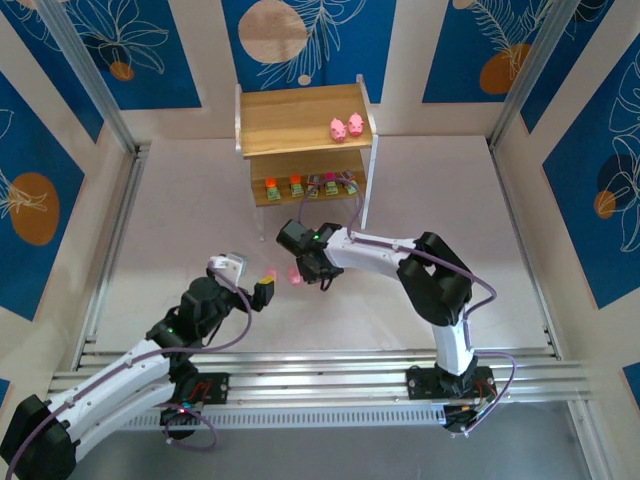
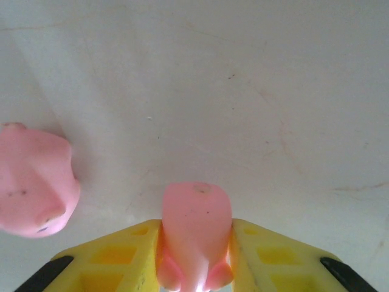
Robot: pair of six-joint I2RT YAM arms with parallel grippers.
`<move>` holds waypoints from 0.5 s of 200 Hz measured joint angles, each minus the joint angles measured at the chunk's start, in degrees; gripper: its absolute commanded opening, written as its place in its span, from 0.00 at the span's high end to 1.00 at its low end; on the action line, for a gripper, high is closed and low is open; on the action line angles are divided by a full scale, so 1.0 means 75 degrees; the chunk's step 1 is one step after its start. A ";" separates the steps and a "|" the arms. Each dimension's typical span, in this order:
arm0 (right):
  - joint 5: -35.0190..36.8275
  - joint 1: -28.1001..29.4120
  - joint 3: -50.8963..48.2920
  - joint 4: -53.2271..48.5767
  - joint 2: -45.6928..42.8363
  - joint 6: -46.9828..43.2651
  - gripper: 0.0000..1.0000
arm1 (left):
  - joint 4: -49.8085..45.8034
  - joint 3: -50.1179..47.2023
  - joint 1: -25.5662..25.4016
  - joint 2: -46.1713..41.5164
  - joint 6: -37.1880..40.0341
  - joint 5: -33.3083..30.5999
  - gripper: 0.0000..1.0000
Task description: Place and organize the plastic toys onto the shelf
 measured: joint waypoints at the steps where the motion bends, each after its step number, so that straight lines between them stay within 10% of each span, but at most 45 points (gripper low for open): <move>1: 0.0000 0.0000 0.0006 -0.0012 -0.0017 0.0000 0.69 | 0.0003 0.0000 0.0000 0.0000 0.0000 0.0000 0.00; 100: 0.0219 0.0032 0.0758 -0.0924 -0.1309 -0.0329 0.70 | 0.0003 0.0000 0.0000 0.0003 0.0003 0.0000 0.00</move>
